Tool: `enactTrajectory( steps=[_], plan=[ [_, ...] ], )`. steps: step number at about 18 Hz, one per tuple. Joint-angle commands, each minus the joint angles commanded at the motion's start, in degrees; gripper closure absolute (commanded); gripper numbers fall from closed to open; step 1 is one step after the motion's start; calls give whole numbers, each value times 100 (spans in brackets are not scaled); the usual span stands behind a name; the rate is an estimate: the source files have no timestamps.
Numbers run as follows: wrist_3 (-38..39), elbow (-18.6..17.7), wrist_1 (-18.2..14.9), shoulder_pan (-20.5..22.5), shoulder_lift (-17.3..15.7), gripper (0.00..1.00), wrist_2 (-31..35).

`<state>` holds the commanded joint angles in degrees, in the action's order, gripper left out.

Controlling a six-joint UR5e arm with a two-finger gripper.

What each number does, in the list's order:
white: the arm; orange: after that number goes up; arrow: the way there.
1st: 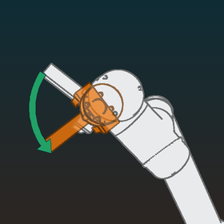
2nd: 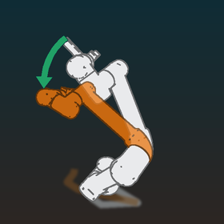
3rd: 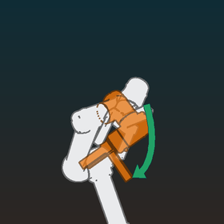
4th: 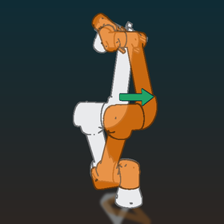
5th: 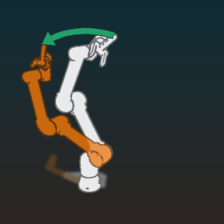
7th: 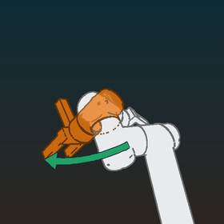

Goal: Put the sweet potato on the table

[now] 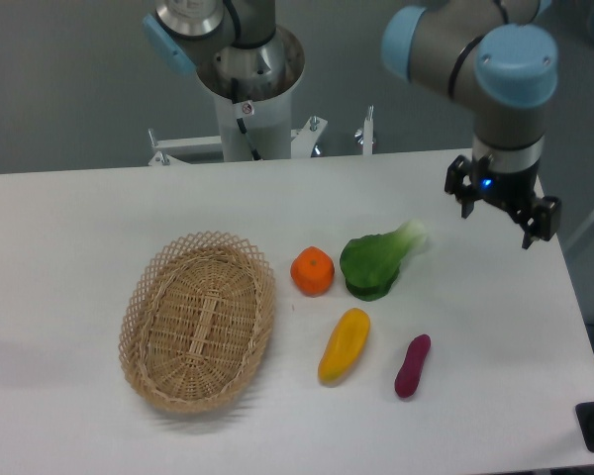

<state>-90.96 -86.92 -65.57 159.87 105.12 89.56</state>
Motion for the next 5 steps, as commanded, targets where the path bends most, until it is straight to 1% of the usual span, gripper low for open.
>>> enactTrajectory(
  steps=[5],
  plan=[
    [-10,-62,0,18,-70,0,35]
  ],
)
